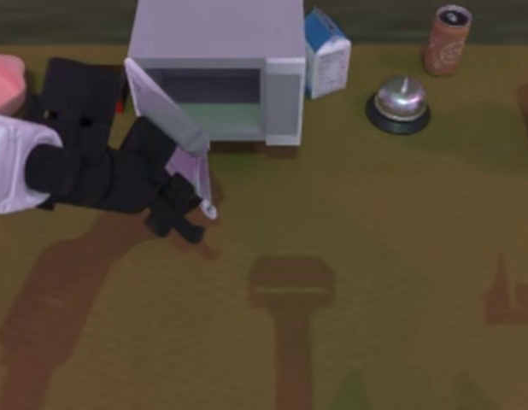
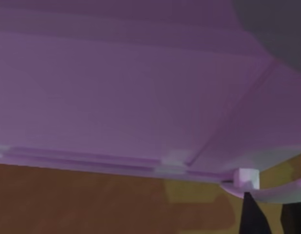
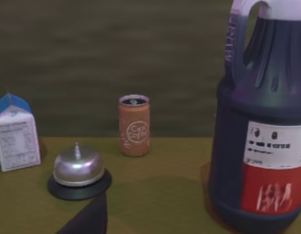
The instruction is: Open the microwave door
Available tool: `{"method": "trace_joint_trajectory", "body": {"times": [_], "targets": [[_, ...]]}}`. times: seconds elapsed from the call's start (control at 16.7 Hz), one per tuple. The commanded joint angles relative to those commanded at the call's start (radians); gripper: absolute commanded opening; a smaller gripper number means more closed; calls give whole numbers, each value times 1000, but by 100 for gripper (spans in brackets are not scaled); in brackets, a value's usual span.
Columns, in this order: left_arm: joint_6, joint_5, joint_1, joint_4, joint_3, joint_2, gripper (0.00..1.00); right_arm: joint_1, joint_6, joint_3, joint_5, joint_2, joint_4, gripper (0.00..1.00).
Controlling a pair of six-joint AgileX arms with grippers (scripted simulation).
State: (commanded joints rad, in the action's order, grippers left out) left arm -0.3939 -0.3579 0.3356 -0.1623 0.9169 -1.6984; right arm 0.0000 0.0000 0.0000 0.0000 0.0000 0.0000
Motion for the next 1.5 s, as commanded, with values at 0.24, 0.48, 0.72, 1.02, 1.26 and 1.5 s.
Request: {"method": "trace_joint_trajectory", "body": {"times": [0.24, 0.48, 0.72, 1.02, 1.26, 1.5], "targets": [[-42, -23, -21, -14, 4, 4, 0, 0, 0, 0, 0, 0, 0, 100], [-67, -36, -34, -25, 4, 5, 0, 0, 0, 0, 0, 0, 0, 100], [-67, -36, -34, -25, 4, 5, 0, 0, 0, 0, 0, 0, 0, 100], [-67, -36, -34, -25, 4, 5, 0, 0, 0, 0, 0, 0, 0, 100], [-67, -36, -34, -25, 4, 5, 0, 0, 0, 0, 0, 0, 0, 100], [-67, -36, -34, -25, 4, 5, 0, 0, 0, 0, 0, 0, 0, 100]]}}
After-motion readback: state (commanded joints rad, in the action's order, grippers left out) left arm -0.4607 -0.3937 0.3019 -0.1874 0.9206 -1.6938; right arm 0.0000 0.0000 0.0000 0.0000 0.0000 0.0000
